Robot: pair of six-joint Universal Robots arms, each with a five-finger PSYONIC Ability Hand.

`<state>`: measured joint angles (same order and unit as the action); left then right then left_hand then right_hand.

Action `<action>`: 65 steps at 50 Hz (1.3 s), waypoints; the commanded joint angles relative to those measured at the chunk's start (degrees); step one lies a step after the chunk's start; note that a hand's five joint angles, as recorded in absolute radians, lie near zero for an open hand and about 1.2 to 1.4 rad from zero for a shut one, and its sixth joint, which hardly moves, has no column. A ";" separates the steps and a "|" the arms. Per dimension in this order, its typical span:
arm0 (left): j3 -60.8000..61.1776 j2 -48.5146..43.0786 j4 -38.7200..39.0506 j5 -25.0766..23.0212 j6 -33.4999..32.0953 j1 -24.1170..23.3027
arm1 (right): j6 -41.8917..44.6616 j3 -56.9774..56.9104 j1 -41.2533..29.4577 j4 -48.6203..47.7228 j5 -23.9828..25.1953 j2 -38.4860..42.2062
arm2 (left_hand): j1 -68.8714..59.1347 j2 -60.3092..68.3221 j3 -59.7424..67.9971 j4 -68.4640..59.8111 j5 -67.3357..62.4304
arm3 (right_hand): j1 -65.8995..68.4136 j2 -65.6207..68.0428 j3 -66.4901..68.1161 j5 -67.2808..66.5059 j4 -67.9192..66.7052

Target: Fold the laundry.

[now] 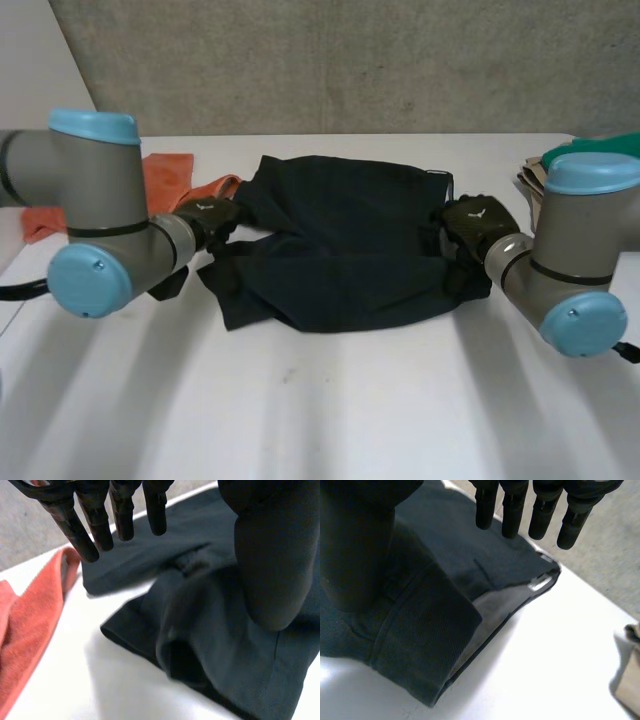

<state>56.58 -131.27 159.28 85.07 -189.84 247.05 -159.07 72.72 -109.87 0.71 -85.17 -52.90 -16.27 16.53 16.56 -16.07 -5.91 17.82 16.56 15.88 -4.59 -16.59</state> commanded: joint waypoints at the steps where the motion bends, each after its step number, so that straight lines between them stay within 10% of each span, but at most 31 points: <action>1: 9.06 9.36 2.35 -0.87 -1.49 0.27 | 1.65 6.55 1.59 0.52 1.68 -9.76 | 2.36 -2.61 -2.65 2.15 2.00 | -4.46 -3.19 -2.51 1.22 3.22; 18: 35.52 23.17 7.54 -4.65 -15.03 -0.78 | 23.53 27.38 8.45 3.25 15.38 -25.23 | -33.62 33.37 33.33 -33.83 -33.98 | 16.39 17.66 18.33 -19.63 -17.62; 27: 35.10 17.91 9.38 -5.97 -14.16 0.09 | 27.15 31.52 8.89 -2.45 20.75 -19.80 | -16.87 16.62 16.58 -17.08 -17.23 | 16.76 18.03 18.70 -20.00 -17.99; 36: 26.66 11.39 12.81 -2.98 -12.31 0.71 | 23.99 29.15 8.01 -16.78 21.19 -12.14 | -3.03 2.78 2.75 -3.24 -3.39 | 1.10 2.36 3.04 -4.33 -2.33; 56: 10.57 -1.79 11.67 5.18 -12.75 -4.30 | 18.18 20.89 4.49 -26.46 15.31 -2.83 | -7.73 7.47 7.44 -7.93 -8.09 | 20.10 21.36 22.04 -23.33 -21.33; 65: 7.75 -4.34 12.90 7.74 -16.00 -5.97 | 17.83 19.22 4.05 -26.20 13.90 -2.56 | -22.01 21.76 21.72 -22.22 -22.37 | 62.15 63.42 64.10 -65.39 -63.39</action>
<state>65.90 -134.12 171.27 91.20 -203.41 242.13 -140.98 92.73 -105.69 -25.85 -70.37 -55.28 -27.46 26.83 26.59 -26.77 -16.93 48.75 50.33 50.09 -39.52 -49.98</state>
